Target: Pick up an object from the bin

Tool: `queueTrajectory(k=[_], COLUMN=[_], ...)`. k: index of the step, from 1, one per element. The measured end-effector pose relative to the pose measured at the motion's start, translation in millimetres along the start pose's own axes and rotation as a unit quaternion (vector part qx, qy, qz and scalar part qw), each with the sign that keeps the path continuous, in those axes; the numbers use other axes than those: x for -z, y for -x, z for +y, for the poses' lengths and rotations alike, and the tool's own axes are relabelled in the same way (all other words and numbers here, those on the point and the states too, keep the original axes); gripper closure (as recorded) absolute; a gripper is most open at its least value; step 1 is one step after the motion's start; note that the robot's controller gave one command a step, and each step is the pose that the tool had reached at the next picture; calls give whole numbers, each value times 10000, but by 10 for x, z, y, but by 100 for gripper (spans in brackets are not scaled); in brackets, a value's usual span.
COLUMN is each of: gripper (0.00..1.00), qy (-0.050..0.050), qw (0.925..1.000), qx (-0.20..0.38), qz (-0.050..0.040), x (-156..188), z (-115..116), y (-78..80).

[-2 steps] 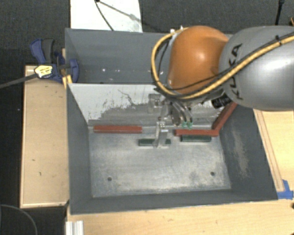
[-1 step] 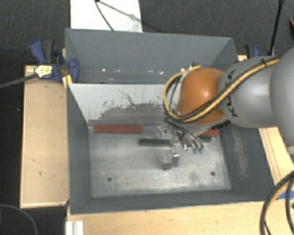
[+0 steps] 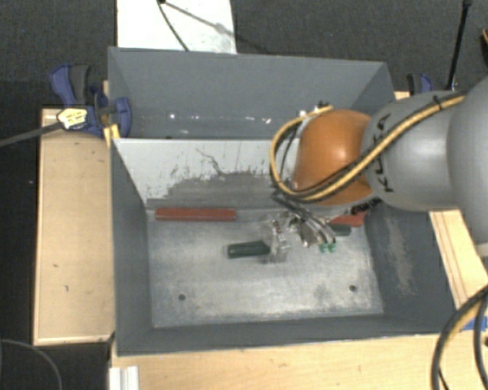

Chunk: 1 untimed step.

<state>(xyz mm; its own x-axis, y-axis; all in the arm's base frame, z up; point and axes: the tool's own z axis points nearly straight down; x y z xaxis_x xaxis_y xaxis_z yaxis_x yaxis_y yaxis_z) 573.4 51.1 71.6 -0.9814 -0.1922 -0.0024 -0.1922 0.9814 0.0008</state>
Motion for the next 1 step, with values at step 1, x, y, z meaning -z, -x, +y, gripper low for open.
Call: queueTrajectory(k=[1], gripper=[100], qy=[-10], qw=[9995], qx=[322], qz=[-53], x=[1989], z=[59], y=[64])
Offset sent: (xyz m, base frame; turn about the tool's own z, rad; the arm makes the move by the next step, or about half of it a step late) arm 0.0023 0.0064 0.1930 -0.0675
